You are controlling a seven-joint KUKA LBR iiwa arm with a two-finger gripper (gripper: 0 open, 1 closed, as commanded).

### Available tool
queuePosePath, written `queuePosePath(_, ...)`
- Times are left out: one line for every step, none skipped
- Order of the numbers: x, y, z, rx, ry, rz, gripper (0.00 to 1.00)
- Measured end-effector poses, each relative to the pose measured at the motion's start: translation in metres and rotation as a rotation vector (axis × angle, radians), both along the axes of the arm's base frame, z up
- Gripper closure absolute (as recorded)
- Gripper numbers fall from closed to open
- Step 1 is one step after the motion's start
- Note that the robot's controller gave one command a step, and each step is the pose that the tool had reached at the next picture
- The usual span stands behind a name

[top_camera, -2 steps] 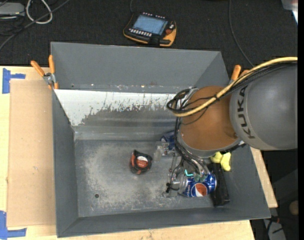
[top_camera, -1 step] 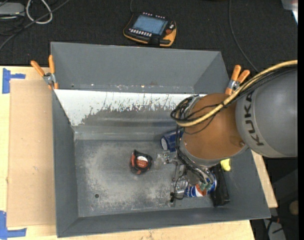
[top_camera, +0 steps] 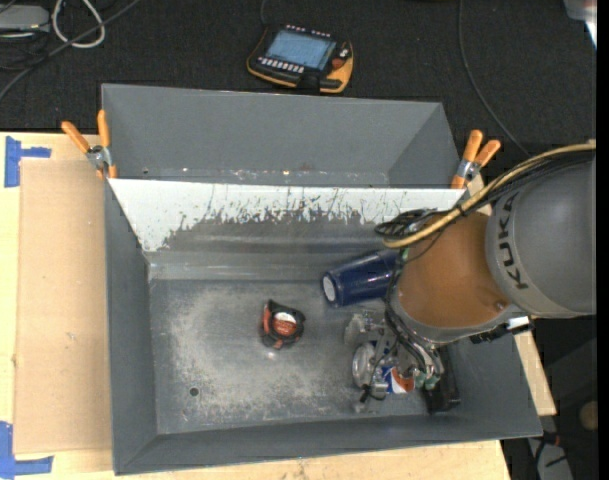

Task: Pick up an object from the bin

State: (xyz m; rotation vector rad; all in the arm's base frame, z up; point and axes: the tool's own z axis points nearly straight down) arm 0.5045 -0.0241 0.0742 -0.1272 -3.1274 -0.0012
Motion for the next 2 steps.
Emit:
queuePosePath(0.021,-0.005,0.0,0.004,-0.002,0.102,0.0)
queuePosePath(0.058,-0.079,-0.004,0.015,0.007,-0.052,1.0)
